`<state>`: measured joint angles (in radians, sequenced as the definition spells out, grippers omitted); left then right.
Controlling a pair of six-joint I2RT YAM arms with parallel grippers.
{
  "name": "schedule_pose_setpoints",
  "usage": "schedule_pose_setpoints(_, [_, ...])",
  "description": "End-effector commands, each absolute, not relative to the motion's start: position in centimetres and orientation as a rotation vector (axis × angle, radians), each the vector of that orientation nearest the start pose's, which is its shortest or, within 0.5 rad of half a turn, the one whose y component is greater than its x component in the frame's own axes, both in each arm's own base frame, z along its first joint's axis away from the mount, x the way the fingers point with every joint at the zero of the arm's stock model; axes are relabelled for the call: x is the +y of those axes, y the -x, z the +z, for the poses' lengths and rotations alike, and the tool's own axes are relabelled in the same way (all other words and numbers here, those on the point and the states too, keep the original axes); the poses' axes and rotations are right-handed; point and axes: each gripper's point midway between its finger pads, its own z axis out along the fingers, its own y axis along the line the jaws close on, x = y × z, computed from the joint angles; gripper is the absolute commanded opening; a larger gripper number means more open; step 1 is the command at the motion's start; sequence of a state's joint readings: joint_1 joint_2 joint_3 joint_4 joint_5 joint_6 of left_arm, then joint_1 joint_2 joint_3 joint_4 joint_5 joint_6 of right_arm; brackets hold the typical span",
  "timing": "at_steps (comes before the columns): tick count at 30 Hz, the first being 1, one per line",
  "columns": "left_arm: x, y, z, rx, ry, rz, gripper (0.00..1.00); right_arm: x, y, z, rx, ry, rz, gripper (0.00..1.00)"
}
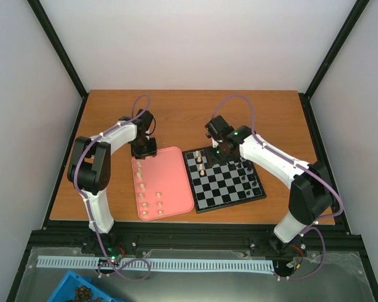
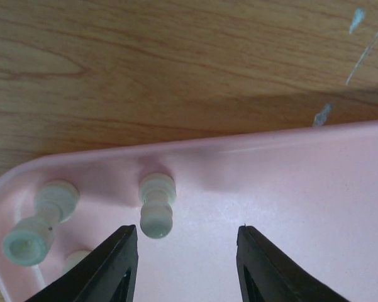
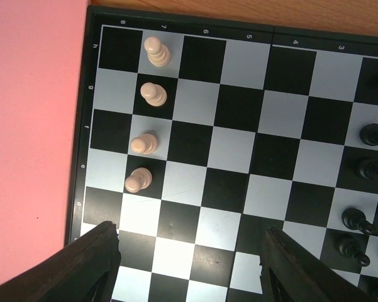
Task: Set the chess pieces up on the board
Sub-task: Pick up the chess piece from the storage box.
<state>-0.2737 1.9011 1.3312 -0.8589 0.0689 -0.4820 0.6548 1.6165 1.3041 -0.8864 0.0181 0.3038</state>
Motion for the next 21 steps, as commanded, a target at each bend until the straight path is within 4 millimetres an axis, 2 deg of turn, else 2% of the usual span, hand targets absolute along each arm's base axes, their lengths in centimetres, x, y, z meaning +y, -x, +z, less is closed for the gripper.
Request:
schedule_pose_setpoints(1, [-11.0, -38.3, 4.6, 2.956, 0.338, -0.168, 0.45, 22.6, -30.6, 13.4, 2.746, 0.482, 0.233, 0.61])
schedule_pose_setpoints(5, [-10.6, -38.6, 4.2, 2.963, 0.346, -0.160, 0.45, 22.8, -30.7, 13.2, 2.754, 0.485, 0.237, 0.61])
schedule_pose_setpoints(9, [-10.4, -38.7, 3.6, 2.975, 0.352, -0.155, 0.36, 22.8, -31.0, 13.1, 2.755, 0.487, 0.234, 0.61])
schedule_pose_setpoints(15, [-10.4, -38.8, 3.2, 2.987, 0.349, -0.165, 0.35, 22.8, -31.1, 12.9, 2.763, 0.491, 0.237, 0.61])
schedule_pose_setpoints(21, [-10.6, -39.1, 3.0, 2.993, 0.339, -0.173, 0.25, 22.9, -31.2, 12.5, 2.771, 0.490, 0.240, 0.60])
